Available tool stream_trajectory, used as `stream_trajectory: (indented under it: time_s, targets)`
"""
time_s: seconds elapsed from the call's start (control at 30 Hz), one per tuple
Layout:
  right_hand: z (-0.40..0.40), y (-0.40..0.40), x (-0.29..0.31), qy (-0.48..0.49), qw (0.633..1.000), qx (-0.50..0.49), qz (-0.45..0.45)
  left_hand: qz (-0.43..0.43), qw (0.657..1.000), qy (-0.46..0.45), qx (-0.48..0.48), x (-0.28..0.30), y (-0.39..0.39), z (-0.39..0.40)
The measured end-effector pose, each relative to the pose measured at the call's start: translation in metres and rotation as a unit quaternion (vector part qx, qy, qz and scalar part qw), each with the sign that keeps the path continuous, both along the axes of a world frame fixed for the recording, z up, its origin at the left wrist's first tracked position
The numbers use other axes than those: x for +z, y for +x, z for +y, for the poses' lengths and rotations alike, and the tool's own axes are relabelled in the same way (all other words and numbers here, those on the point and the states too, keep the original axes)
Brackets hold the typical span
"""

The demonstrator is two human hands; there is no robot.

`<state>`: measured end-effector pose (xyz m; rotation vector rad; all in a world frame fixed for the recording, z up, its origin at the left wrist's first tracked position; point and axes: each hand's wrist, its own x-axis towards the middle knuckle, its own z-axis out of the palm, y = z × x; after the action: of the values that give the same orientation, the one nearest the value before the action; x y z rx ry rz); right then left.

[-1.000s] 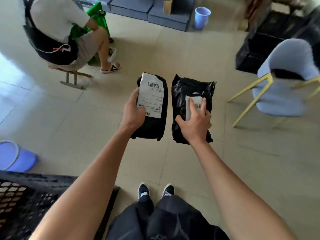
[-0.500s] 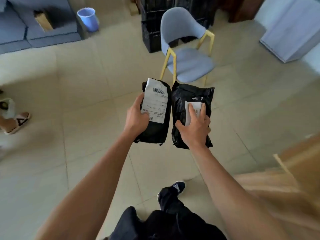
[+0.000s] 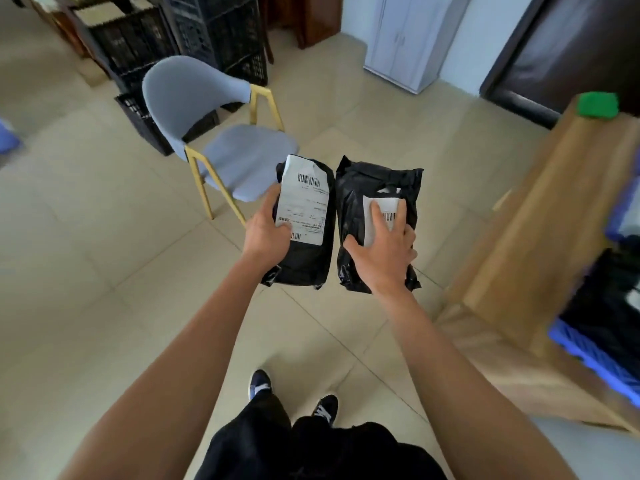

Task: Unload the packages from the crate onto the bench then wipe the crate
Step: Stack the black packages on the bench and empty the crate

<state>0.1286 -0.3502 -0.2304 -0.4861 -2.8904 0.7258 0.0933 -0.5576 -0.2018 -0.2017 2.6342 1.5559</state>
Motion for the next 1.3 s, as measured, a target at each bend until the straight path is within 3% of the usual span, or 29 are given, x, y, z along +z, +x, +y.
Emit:
stream_trajectory:
  time_s: [0.43, 0.63, 0.9, 1.3]
  targets:
    - [0.12, -0.104, -0.005, 0.017, 0.981, -0.192, -0.033, 0.0, 0.987, 0.036, -0.157, -0.019, -0.185, 0.129]
    - [0.177, -0.131, 0.01, -0.002, 0.943, -0.333, -0.012, 0.022, 0.959, 0.052, -0.277, 0.001, -0.262, 0.21]
    - [0.256, -0.12, 0.011, -0.038, 0.886, -0.463, 0.004, 0.001, 0.899, 0.075, -0.432, -0.004, -0.276, 0.354]
    - [0.392, -0.071, 0.034, -0.053, 0.781, -0.613, 0.108, -0.01, 0.804, 0.067, -0.591, 0.018, -0.259, 0.574]
